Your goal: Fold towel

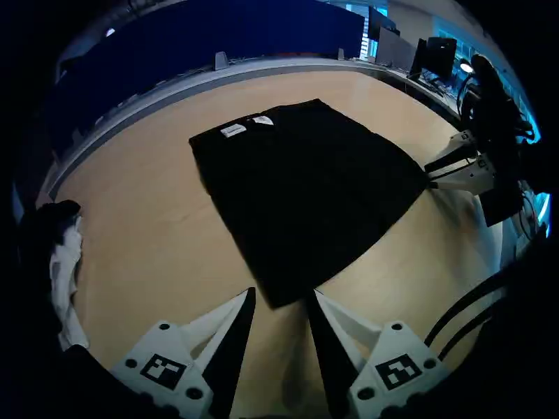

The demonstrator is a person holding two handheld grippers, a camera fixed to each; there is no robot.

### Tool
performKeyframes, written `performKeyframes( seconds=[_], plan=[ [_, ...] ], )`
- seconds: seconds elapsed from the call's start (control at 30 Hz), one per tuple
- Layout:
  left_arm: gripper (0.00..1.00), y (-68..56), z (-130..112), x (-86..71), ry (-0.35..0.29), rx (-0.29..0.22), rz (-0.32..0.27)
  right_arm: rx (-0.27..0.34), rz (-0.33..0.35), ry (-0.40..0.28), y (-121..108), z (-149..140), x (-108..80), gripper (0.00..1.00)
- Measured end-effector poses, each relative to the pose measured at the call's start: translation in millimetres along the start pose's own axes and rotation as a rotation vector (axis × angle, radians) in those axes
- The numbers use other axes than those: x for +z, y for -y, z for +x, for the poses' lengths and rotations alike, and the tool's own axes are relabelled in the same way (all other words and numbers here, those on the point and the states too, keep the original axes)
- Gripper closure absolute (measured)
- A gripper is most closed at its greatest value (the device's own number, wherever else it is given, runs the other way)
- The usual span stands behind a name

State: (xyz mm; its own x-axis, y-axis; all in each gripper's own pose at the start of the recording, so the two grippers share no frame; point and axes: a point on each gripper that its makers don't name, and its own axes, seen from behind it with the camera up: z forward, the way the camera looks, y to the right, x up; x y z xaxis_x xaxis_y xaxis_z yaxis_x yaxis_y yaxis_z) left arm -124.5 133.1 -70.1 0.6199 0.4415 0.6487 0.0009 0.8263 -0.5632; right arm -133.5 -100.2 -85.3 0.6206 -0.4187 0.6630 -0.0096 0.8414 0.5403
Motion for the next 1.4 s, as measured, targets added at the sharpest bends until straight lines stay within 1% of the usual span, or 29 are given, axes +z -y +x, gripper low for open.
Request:
performKeyframes(
  seconds=[0.07,0.2,0.27,0.33,0.4,0.47,0.67,0.73,0.87,0.97,1.17,1.4],
  plan=[
    [0.49,-0.8,0.6,0.3,-0.001,0.011,0.004,-0.011,0.001,0.000,0.9,-0.7,0.1,0.58],
    [0.61,-1.2,1.2,1.0,0.003,0.002,0.004,-0.009,0.006,0.003,2.7,0.3,0.1,0.63],
    [0.66,-0.6,1.9,1.9,0.004,0.000,0.008,-0.008,0.006,0.005,2.8,0.5,0.2,0.65],
    [0.69,-0.9,2.2,2.3,0.004,0.003,0.007,-0.008,0.005,0.008,3.0,0.6,0.6,0.73],
    [0.72,-1.1,2.3,2.6,0.004,0.006,0.008,-0.008,0.003,0.010,3.4,0.9,1.1,0.86],
    [0.75,-1.2,2.3,2.5,0.004,0.006,0.009,-0.007,0.001,0.011,4.1,1.4,1.6,0.87],
    [0.78,-0.7,1.4,1.2,0.006,-0.005,0.011,0.000,0.006,0.016,5.1,0.7,1.1,0.90],
    [0.83,0.0,2.5,2.0,0.003,-0.009,0.011,0.010,0.009,0.016,5.0,0.5,0.9,0.91],
    [0.93,0.3,5.3,1.7,0.000,-0.018,0.012,0.033,0.010,0.010,3.5,0.7,-1.2,0.98],
    [0.94,-0.1,5.8,0.6,-0.006,-0.015,0.009,0.040,0.020,0.012,4.3,-1.0,-3.1,0.98],
    [0.95,-4.0,6.1,-2.7,-0.009,-0.014,0.004,0.041,0.015,0.013,2.8,-1.5,-4.7,0.98],
    [0.95,-4.6,9.0,-8.1,-0.009,-0.037,0.000,0.054,0.027,-0.004,2.3,7.5,-10.3,0.98]
  ],
)
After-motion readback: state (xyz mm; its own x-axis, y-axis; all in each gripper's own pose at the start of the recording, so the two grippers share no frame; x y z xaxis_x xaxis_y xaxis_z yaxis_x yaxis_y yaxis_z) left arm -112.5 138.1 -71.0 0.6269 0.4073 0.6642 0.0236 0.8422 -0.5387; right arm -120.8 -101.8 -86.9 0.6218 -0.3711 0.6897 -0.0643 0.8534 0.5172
